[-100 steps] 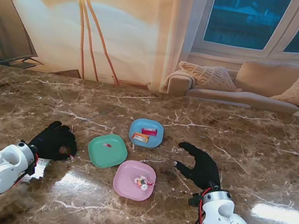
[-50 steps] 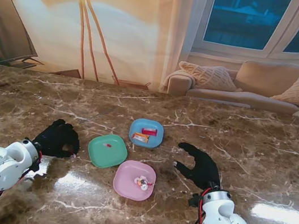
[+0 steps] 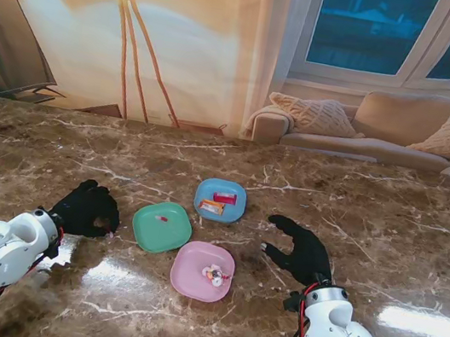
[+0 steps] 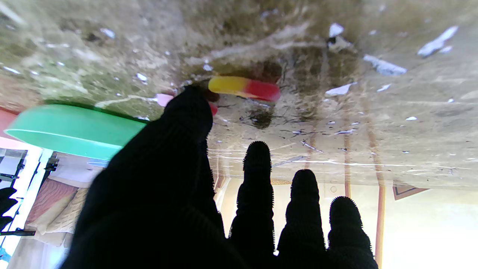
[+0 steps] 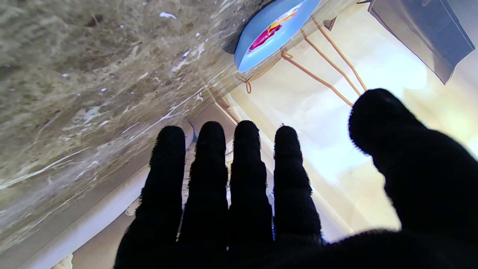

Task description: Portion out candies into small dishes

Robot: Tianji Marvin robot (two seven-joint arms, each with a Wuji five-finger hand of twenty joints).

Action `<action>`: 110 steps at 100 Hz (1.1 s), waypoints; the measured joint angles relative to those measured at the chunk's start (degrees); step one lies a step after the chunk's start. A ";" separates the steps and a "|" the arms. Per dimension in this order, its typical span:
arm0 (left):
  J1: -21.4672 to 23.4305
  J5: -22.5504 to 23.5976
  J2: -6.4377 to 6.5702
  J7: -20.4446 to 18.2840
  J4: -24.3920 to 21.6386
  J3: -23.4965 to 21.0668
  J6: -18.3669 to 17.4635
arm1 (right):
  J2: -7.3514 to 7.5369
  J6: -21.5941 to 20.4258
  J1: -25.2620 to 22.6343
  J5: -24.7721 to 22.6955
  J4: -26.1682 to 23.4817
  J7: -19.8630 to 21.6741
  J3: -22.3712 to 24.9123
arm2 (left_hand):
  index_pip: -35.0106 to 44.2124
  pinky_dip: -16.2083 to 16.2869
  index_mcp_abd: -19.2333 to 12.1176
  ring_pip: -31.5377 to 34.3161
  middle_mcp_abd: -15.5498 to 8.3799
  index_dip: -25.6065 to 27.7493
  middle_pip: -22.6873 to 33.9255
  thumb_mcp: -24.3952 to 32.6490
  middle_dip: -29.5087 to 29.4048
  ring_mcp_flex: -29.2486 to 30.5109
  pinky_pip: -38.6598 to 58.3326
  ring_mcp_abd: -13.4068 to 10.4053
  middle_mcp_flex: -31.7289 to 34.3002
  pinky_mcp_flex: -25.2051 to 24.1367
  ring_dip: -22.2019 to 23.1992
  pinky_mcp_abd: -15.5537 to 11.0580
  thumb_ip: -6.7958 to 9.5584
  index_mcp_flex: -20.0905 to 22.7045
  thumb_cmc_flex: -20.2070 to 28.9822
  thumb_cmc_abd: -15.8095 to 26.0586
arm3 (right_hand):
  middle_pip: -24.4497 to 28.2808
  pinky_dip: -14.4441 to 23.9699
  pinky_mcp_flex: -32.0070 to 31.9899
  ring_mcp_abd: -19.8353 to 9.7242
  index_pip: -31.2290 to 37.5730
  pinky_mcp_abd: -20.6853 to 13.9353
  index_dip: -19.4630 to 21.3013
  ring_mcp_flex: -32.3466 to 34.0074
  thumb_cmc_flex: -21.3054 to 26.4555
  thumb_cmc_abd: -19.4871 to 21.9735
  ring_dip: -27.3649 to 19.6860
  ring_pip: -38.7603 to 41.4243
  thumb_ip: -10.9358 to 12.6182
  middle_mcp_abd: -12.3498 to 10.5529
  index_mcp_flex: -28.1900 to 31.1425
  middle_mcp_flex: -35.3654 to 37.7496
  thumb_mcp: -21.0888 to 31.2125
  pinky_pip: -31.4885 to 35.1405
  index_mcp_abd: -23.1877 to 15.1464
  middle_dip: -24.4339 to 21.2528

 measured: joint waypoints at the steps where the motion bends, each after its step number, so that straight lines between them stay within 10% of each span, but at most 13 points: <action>1: 0.00 -0.01 0.00 0.01 0.00 0.00 0.00 | 0.00 -0.01 0.00 0.00 0.01 0.00 0.00 | -0.03 0.00 0.00 0.00 0.00 0.00 0.00 -0.01 0.00 0.00 0.00 0.00 0.00 0.00 0.00 0.00 0.00 0.00 0.00 0.00 | 0.00 0.00 0.00 0.00 0.00 0.00 0.00 0.00 0.00 0.00 0.00 0.00 0.00 0.00 0.00 0.00 0.00 0.00 0.00 0.00; 47: -1.88 0.28 0.91 -1.98 1.38 1.18 -3.64 | 0.01 -0.04 0.21 0.21 0.19 0.24 -0.08 | -2.93 1.59 -0.18 0.00 -0.14 17.71 2.01 -3.54 3.84 -0.78 -2.88 -0.62 -0.33 -0.53 0.00 -0.25 -0.12 -5.12 1.64 5.75 | 0.05 0.02 0.48 0.01 0.00 0.03 0.00 0.01 0.00 0.01 0.01 0.32 0.00 0.00 0.00 0.66 0.57 0.02 -0.54 0.08; 110: 0.61 1.41 0.40 0.29 0.29 -0.83 -4.20 | 0.03 -0.09 0.35 0.25 0.37 0.42 -0.11 | -4.12 2.99 2.16 0.83 -0.85 20.66 3.41 -7.66 20.11 -0.81 -3.99 -0.69 -0.15 -0.54 0.70 -0.56 -0.09 -6.84 5.35 8.59 | 0.08 0.02 0.55 0.01 0.00 0.05 0.00 0.04 0.01 0.10 0.02 0.38 0.00 0.00 0.00 0.72 0.59 0.65 -0.54 0.13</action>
